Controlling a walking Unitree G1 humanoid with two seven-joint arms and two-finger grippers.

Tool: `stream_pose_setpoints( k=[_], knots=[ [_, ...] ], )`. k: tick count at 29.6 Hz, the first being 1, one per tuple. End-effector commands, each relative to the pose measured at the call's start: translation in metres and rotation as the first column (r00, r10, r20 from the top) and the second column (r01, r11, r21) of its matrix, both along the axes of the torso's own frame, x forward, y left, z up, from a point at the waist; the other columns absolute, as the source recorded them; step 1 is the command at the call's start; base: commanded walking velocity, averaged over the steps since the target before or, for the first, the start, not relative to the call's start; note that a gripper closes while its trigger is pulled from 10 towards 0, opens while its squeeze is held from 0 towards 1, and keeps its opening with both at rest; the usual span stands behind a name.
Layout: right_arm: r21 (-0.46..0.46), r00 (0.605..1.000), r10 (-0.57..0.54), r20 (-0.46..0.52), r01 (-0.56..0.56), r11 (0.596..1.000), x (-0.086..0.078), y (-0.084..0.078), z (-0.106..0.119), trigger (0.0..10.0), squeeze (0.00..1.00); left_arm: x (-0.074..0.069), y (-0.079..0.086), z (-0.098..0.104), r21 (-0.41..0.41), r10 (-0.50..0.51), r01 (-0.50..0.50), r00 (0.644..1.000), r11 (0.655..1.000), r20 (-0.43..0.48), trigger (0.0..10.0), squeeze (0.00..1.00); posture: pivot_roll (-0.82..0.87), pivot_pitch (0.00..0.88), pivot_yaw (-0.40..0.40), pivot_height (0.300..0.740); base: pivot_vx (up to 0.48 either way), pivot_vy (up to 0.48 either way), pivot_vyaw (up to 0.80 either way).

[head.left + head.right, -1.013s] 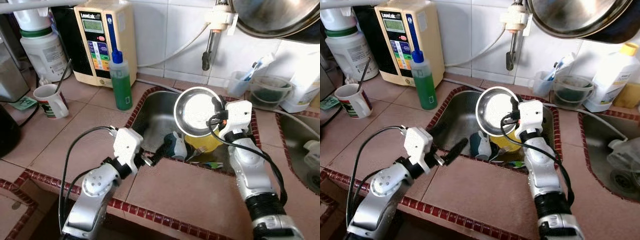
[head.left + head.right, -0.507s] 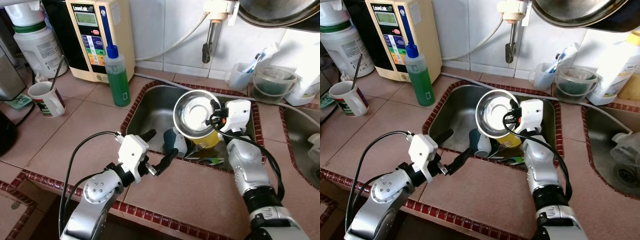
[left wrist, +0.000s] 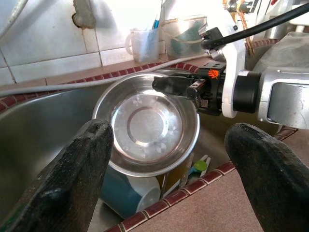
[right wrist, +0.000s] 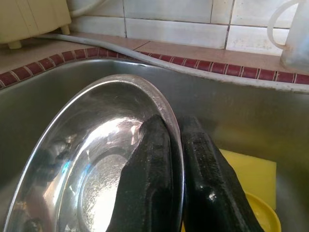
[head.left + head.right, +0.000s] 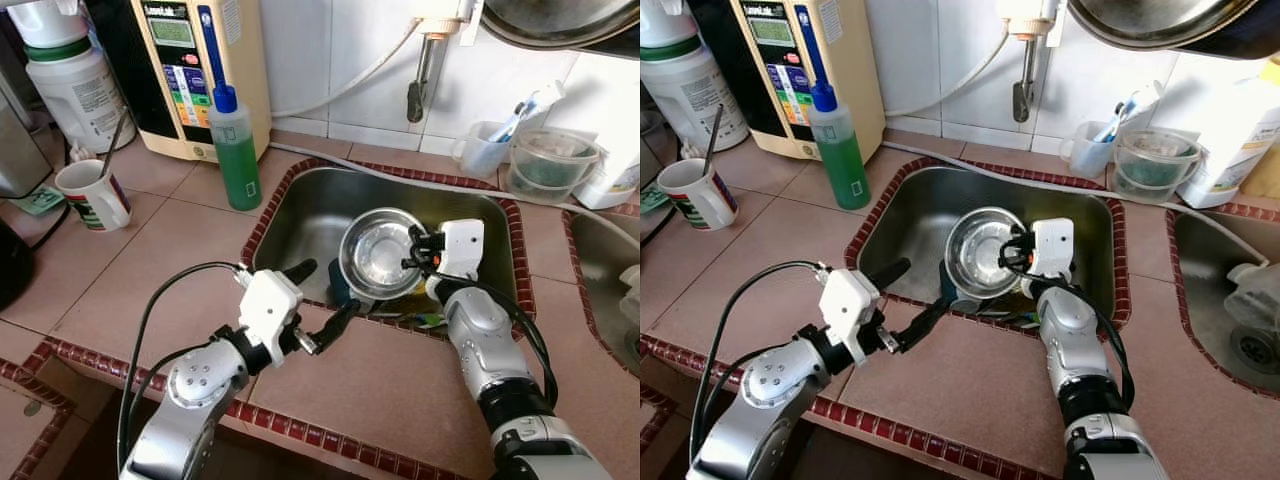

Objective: Kitchen organization

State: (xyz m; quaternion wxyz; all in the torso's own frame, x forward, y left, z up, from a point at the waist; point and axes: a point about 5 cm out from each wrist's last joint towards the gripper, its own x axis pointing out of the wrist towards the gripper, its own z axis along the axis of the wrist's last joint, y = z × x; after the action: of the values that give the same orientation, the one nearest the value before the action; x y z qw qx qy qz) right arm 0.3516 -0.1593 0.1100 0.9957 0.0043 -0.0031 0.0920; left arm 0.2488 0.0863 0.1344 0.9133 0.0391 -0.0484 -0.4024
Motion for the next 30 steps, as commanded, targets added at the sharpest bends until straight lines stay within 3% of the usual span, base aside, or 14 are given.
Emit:
stream_pose_setpoints(
  k=[1, 30],
  knots=[
    [0.014, 1.000, 0.005, -0.009, -0.004, 1.000, 0.0010, 0.0013, -0.0002, 10.0, 1.00, -0.0018, -0.0021, 0.0030, 0.018, -0.024, 0.024, 1.000, 1.000, 0.016, 10.0, 0.00, 0.00, 0.098, 0.048, 0.740, 0.000, 0.000, 0.00],
    [0.022, 0.998, -0.044, 0.040, 0.043, 0.999, 0.0037, -0.0056, 0.0088, 10.0, 1.00, 0.0039, 0.0027, 0.0061, 0.025, -0.006, 0.005, 1.000, 1.000, 0.026, 10.0, 0.00, 0.01, 0.104, 0.052, 0.740, 0.000, 0.000, 0.00]
  ],
)
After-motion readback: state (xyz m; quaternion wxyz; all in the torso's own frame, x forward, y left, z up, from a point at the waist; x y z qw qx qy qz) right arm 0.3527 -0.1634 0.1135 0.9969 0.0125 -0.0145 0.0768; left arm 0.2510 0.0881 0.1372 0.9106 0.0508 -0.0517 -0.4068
